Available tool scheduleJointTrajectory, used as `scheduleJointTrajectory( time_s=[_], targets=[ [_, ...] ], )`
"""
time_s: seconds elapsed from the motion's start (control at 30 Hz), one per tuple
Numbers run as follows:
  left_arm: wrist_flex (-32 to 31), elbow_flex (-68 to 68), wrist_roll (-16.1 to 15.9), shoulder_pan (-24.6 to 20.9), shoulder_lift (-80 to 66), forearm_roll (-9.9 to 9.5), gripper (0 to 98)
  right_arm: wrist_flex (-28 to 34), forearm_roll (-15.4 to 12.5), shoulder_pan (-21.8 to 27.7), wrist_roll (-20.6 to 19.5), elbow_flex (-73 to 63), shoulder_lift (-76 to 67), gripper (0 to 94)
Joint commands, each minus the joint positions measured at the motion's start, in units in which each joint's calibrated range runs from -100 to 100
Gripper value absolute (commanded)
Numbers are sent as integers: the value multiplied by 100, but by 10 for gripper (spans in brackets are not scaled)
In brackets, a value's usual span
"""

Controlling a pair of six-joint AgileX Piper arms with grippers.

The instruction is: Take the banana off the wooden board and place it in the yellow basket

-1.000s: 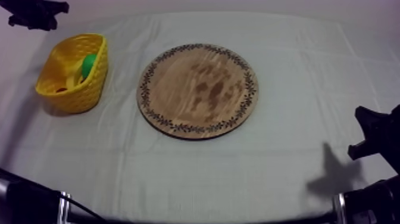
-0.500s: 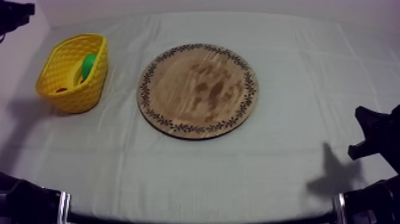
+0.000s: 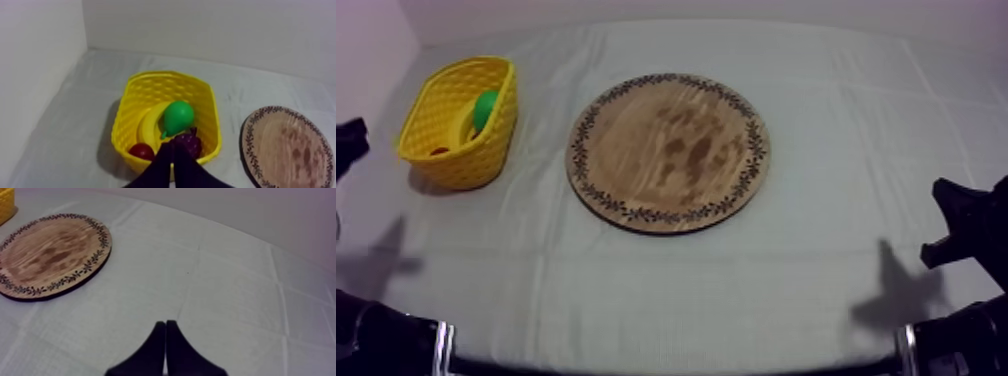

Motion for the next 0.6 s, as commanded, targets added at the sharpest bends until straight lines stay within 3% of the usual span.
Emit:
scheduleJointTrajectory(
  time_s=[0.0, 0.27, 0.57],
  targets=[
    [-164, 1001, -12, -16, -943, 13, 0, -4, -2, 0, 0, -3, 0, 3],
    [-391, 1879, -119, -60, -1728, 110, 0, -4, -2, 0, 1, -3, 0, 3],
    [-467, 2270, -627, -172, -2200, 603, 0, -4, -2, 0, 0, -3, 0, 3]
  ],
)
